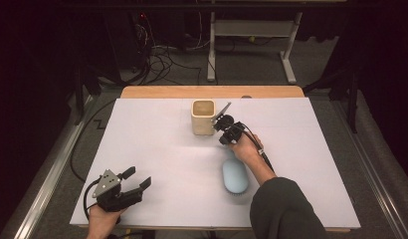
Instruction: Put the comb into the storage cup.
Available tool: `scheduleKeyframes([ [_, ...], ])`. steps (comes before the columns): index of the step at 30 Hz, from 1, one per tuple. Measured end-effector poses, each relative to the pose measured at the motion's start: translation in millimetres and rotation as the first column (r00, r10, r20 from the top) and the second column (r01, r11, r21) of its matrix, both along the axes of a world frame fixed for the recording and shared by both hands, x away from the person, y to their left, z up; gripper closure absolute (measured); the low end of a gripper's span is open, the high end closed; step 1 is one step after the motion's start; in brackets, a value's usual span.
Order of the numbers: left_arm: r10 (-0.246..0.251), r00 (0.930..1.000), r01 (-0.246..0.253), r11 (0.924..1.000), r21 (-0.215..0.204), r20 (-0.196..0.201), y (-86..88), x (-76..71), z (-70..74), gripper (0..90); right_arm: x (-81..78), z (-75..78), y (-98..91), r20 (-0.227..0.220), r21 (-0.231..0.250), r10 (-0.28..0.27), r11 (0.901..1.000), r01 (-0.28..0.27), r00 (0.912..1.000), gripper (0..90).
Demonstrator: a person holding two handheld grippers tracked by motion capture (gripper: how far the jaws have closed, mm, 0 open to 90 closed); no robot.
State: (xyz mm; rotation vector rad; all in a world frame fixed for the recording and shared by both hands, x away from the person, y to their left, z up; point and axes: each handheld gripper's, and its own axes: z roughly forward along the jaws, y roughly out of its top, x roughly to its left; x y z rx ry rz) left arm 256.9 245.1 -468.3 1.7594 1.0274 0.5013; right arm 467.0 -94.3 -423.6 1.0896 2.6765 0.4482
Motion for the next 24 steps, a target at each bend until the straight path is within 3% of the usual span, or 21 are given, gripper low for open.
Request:
scheduleKeyframes([
  [24, 0.003, 1.0, -0.003, 1.0, -0.001, 0.0, 0.1, 0.2, -0.3, 29.9, -0.5, 1.1, -21.3, -0.003, 0.008, -0.035, 0.9994, 0.035, 0.9994, 90.0],
])
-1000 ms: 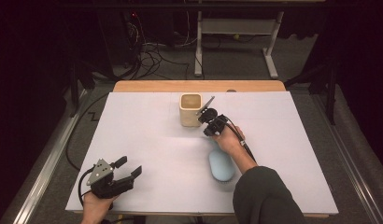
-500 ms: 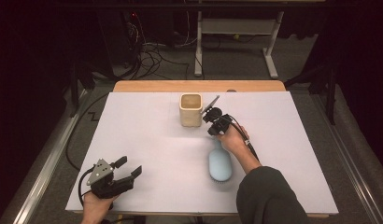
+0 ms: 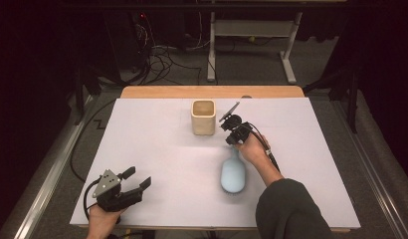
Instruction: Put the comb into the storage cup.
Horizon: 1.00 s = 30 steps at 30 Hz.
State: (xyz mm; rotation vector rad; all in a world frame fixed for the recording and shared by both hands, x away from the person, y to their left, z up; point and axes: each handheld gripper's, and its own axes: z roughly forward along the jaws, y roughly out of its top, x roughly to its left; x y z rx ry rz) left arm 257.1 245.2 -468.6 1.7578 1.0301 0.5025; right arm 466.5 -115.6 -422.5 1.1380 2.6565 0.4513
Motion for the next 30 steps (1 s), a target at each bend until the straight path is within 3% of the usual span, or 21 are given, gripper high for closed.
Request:
scheduleKeyframes([
  [30, 0.01, 0.9999, -0.01, 0.9999, -0.009, -0.002, 0.6, 0.3, -0.4, 29.9, -9.6, 1.7, -27.3, -0.018, 0.01, -0.032, 0.9994, 0.032, 0.9993, 90.0],
])
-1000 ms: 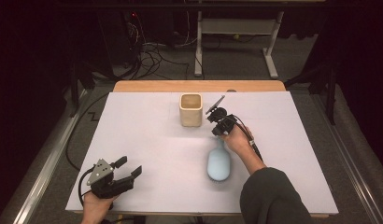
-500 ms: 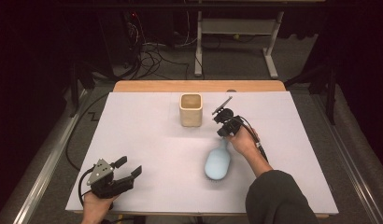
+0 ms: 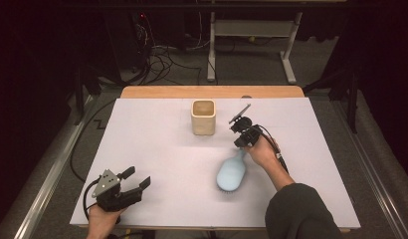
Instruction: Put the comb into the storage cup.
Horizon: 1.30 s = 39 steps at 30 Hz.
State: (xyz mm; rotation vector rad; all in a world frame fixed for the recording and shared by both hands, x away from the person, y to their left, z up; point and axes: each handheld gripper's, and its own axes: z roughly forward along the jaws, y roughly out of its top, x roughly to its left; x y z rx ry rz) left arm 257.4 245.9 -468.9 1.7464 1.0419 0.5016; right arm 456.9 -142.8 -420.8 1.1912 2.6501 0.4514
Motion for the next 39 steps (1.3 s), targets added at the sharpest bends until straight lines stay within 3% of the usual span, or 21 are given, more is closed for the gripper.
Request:
scheduleKeyframes([
  [16, 0.003, 1.0, -0.003, 1.0, 0.005, 0.0, 0.8, 0.0, 0.2, 29.9, -11.9, 1.4, -18.5, -0.02, 0.004, -0.02, 0.9998, 0.02, 0.9996, 90.0],
  [24, 0.002, 1.0, -0.002, 1.0, 0.006, 0.0, 0.6, 0.2, 0.2, 29.9, -18.5, 1.6, -25.7, -0.009, 0.009, -0.005, 0.9999, 0.006, 0.9999, 90.0],
  [39, 0.005, 1.0, -0.005, 1.0, 0.007, -0.002, 0.5, 0.2, 0.1, 29.9, -33.4, 1.6, -40.7, -0.013, 0.045, -0.013, 0.9989, 0.013, 0.9998, 90.0],
])
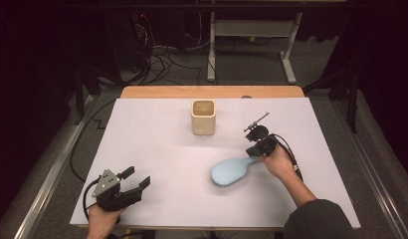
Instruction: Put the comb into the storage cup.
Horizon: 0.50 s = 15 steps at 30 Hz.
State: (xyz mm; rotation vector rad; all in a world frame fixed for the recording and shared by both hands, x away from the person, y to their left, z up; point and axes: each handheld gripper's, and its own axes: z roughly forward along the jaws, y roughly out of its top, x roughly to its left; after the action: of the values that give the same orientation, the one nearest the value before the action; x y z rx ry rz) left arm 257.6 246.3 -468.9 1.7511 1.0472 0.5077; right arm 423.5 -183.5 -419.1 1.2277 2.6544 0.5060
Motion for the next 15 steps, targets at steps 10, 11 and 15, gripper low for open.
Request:
scheduleKeyframes([
  [10, 0.002, 1.0, -0.002, 1.0, -0.002, -0.001, 0.2, 0.1, 0.0, 29.9, -5.5, -0.7, -3.5, -0.008, 0.006, 0.007, 1.0, -0.007, 0.9999, 90.0],
  [11, 0.001, 1.0, -0.001, 1.0, -0.001, -0.001, 0.1, 0.1, -0.1, 29.9, -5.5, -0.7, -3.5, -0.008, 0.006, 0.007, 1.0, -0.007, 0.9999, 90.0],
  [15, 0.002, 1.0, -0.002, 1.0, -0.002, -0.001, 0.0, 0.1, -0.1, 29.9, -7.9, -0.3, -5.3, -0.013, 0.006, 0.011, 0.9999, -0.011, 0.9999, 90.0],
])
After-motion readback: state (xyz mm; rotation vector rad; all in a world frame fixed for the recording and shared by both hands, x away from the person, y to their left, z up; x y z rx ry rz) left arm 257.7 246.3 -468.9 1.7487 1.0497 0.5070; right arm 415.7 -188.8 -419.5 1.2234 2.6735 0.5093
